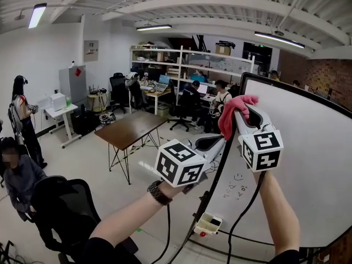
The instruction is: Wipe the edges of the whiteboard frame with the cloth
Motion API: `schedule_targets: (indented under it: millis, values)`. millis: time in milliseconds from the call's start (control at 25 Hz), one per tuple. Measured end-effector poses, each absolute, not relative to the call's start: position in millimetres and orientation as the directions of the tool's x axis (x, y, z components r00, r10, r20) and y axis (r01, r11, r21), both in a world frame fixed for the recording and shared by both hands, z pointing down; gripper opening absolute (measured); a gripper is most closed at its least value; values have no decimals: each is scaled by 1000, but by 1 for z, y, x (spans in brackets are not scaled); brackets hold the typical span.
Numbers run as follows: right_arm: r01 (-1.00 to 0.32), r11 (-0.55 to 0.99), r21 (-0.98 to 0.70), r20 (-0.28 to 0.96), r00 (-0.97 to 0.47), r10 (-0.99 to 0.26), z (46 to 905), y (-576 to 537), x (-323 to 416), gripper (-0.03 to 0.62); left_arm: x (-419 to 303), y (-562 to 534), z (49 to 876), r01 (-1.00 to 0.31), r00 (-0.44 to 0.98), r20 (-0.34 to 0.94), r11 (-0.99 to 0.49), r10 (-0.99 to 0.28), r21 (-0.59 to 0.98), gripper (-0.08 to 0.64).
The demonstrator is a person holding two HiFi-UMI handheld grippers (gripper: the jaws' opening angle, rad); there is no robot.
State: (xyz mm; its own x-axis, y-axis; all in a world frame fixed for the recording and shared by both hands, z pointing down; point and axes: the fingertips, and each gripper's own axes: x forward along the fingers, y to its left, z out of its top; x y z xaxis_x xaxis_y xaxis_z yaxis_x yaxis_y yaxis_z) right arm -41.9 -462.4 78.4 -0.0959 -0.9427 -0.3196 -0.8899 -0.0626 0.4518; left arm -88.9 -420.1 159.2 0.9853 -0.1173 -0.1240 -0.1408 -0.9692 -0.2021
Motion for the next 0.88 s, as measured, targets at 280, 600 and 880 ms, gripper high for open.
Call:
schedule_targets:
  millis: [280,600,880]
  values:
    - [-910,-99,403,-229,4,-973,219,-486,-63,86,-117,-439,269,-40,999,-13,-978,-38,-205,3]
    - [-989,-84,121,-89,74,-993,397,-464,-64,86,-127,-426,398,20,1000,19,-993,18,-114,3]
    - [-996,3,87,60,2,-998,480,-366,-50,86,-113,-365,486,93,989,117,-996,94,14,3]
